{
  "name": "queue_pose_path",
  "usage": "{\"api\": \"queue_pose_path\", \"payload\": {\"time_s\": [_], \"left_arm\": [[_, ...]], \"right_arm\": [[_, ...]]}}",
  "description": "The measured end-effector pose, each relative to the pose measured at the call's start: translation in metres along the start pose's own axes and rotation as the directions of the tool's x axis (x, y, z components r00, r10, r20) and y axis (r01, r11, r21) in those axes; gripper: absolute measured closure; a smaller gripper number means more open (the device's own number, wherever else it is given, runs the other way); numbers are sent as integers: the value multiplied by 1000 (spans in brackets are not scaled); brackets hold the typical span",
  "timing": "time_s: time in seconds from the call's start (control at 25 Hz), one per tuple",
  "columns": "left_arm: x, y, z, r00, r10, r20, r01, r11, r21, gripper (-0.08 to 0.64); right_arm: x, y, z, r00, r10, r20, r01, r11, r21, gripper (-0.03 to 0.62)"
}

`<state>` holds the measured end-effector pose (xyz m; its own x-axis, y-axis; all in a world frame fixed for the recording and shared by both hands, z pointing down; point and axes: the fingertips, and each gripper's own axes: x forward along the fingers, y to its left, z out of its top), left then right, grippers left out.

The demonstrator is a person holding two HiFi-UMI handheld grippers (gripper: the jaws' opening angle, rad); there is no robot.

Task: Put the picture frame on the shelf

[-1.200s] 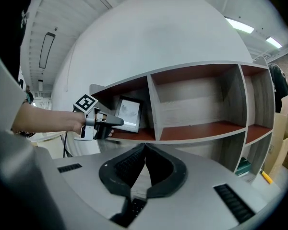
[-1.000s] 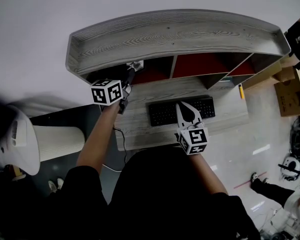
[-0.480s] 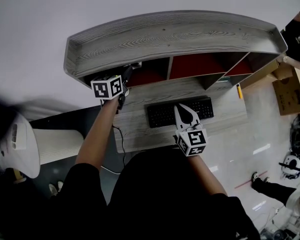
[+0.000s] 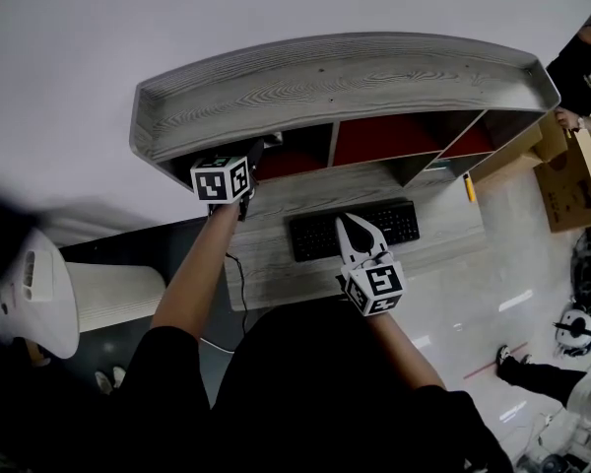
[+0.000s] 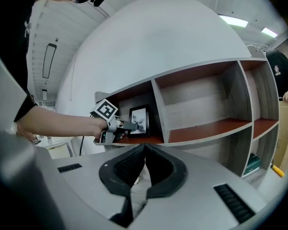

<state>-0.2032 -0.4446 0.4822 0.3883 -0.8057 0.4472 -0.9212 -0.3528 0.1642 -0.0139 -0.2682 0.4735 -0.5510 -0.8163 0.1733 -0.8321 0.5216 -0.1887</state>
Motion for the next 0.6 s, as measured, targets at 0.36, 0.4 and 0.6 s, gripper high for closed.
{"api": "queue_pose_path", "payload": {"time_s": [0.36, 0.4, 0.6], "left_arm": [[5, 9, 9, 995, 81, 54, -79, 996, -28, 320], [6, 9, 9, 995, 83, 56, -82, 996, -29, 314], [6, 11, 14, 995, 76, 70, -73, 996, -45, 302]], "right_arm": [[-3, 8, -1, 1000, -7, -1, 7, 1000, -5, 580], [-3, 9, -1, 1000, -8, 0, 8, 1000, -4, 580], [-6, 9, -3, 1000, -20, 1, 20, 1000, 3, 580]]}}
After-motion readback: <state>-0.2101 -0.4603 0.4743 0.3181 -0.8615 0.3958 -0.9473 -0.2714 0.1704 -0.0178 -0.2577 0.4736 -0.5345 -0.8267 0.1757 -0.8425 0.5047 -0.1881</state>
